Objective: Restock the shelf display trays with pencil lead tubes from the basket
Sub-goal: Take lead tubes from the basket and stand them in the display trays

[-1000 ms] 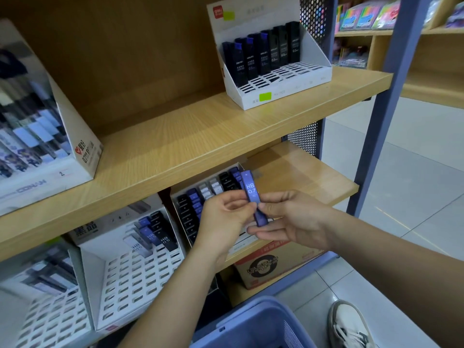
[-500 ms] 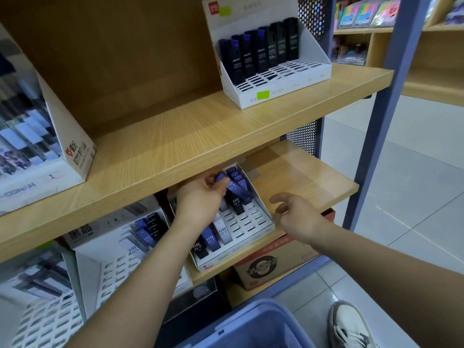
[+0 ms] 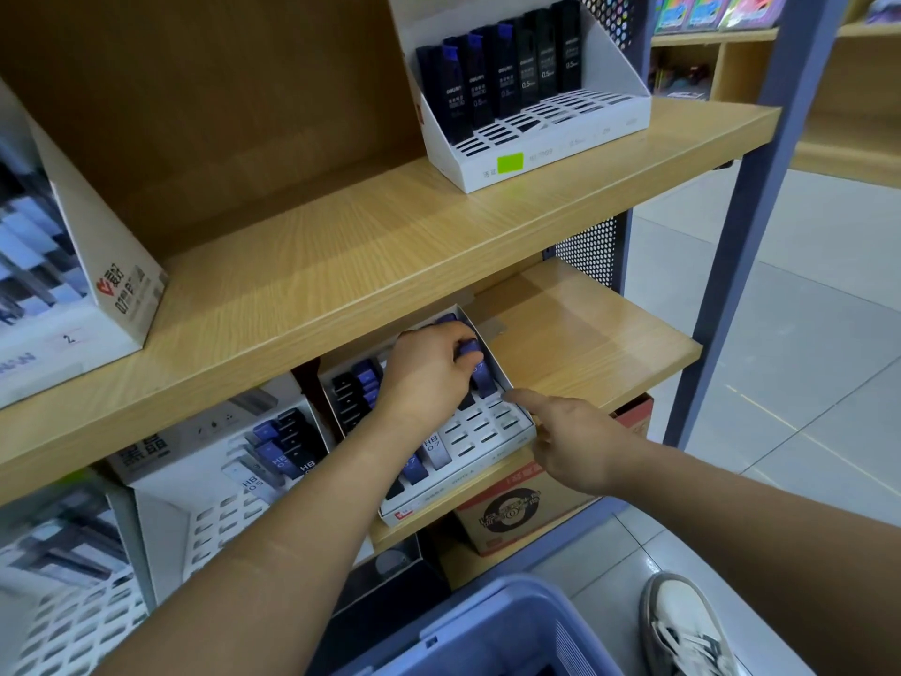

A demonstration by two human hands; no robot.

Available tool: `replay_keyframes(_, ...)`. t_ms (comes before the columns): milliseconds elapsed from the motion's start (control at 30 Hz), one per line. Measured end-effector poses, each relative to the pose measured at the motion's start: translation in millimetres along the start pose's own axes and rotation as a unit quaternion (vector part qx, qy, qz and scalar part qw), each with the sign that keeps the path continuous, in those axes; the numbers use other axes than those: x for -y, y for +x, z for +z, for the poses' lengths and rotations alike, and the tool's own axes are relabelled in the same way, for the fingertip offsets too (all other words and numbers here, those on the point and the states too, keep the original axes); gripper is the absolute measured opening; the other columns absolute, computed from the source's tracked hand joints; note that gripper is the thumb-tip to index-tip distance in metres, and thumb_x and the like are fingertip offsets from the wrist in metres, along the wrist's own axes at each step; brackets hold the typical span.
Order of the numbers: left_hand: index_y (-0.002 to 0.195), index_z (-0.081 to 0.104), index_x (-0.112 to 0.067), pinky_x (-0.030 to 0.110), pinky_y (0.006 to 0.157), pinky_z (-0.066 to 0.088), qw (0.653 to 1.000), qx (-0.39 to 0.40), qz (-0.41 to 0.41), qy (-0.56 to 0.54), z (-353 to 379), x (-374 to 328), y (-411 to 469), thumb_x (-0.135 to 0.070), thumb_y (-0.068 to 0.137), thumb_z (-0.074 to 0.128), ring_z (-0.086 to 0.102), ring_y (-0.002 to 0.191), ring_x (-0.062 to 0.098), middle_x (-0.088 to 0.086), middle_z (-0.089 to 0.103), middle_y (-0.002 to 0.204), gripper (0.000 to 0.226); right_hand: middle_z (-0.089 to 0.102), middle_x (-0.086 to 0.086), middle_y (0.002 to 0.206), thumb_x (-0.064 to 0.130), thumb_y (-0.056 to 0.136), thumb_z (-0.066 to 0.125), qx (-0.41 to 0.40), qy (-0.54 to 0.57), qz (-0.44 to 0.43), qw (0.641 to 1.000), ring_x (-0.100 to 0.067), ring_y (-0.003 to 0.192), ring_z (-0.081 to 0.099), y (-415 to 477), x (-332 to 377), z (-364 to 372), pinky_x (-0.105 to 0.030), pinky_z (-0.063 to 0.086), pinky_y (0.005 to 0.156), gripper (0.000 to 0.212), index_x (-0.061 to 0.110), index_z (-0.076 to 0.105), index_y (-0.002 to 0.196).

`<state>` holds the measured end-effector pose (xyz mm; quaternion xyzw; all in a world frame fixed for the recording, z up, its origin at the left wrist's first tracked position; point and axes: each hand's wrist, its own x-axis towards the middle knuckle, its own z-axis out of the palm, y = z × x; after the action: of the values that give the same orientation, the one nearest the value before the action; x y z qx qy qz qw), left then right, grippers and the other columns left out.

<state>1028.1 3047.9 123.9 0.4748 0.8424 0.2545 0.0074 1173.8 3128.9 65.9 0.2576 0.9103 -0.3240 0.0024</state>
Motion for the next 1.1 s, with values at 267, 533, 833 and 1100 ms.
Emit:
replay_keyframes(267, 0.124, 0.063, -0.016, 0.012, 0.080, 0.032, 0.998, 0.018, 0.030, 0.045, 3.3, 8.7, 9.4, -0.025, 0.099, 0.048, 0.051, 0.108, 0.016, 0.004, 0.060, 0.120, 0.030, 0.036, -0.005, 0.155, 0.006, 0.096, 0.045, 0.015, -0.042, -0.005, 0.999, -0.021, 0.140, 0.036, -0.4, 3.4, 0.2, -0.025, 0.033, 0.108, 0.058, 0.017, 0.032, 0.152)
replay_keyframes(533, 0.101, 0.071, -0.016, 0.024, 0.076, 0.050, 1.000, -0.007, -0.003, 0.021, 3.7, 3.8, 13.6, -0.023, 0.092, 0.062, 0.063, 0.084, 0.013, -0.002, 0.069, 0.097, 0.015, 0.041, -0.005, 0.152, 0.006, 0.095, 0.045, 0.024, -0.053, 0.002, 0.998, -0.022, 0.134, 0.043, 1.7, 5.4, 1.2, -0.026, 0.039, 0.102, 0.059, 0.016, 0.033, 0.152)
replay_keyframes(833, 0.104, 0.072, -0.011, 0.025, 0.081, 0.048, 0.998, -0.014, 0.034, 0.049, -1.0, -2.5, 7.1, -0.019, 0.094, 0.057, 0.063, 0.093, 0.017, 0.002, 0.069, 0.105, 0.020, 0.036, -0.004, 0.155, 0.008, 0.094, 0.053, 0.047, -0.063, -0.007, 0.997, -0.022, 0.134, 0.043, -3.7, 4.6, -0.9, -0.027, 0.042, 0.102, 0.067, 0.022, 0.026, 0.154)
replay_keyframes(1100, 0.107, 0.071, -0.030, 0.016, 0.076, 0.053, 0.995, -0.029, -0.032, -0.091, -25.1, -1.5, -106.8, -0.024, 0.091, 0.060, 0.063, 0.081, -0.006, -0.022, 0.066, 0.085, 0.020, 0.057, -0.005, 0.130, 0.016, 0.095, 0.051, -0.021, -0.135, -0.056, 0.989, -0.023, 0.117, 0.054, -26.3, 27.9, -28.2, -0.029, 0.043, 0.094, 0.045, 0.021, 0.049, 0.140)
